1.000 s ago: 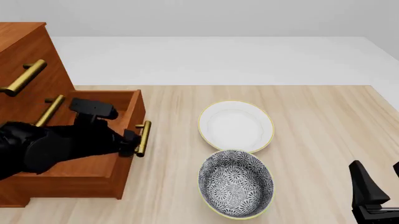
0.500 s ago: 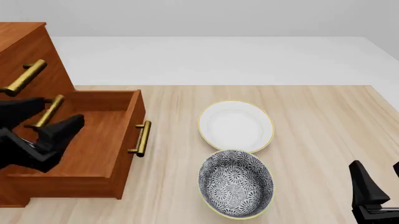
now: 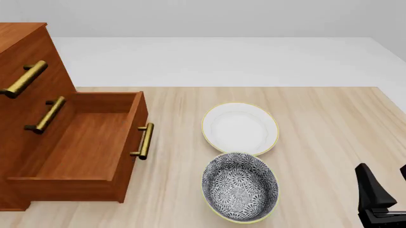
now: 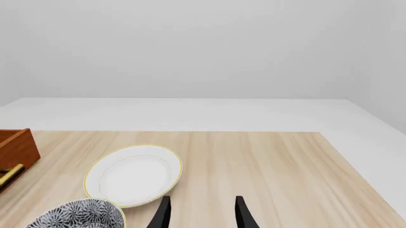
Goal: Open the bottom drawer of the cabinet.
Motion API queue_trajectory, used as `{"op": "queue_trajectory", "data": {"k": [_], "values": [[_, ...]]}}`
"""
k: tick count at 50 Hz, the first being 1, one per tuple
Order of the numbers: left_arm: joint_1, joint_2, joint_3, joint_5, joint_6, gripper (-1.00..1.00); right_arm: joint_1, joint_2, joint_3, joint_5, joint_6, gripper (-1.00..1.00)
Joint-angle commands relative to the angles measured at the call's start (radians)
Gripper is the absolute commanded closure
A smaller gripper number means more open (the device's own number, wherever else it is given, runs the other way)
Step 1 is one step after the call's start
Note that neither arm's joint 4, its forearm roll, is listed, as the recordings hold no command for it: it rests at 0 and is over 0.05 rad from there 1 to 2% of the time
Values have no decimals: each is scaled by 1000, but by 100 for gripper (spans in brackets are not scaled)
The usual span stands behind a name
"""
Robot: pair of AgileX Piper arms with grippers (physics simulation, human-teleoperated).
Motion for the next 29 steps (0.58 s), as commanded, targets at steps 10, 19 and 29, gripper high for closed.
{"op": "queue_trajectory", "data": {"k": [10,19,29], "values": [[107,-57,-544,399,-39,-100,0,0,0,0,0,-100],[123,-57,-716,533,-32,-100,0,0,0,0,0,-100],[118,-57,-711,533,-56,-100,0,0,0,0,0,-100]]}}
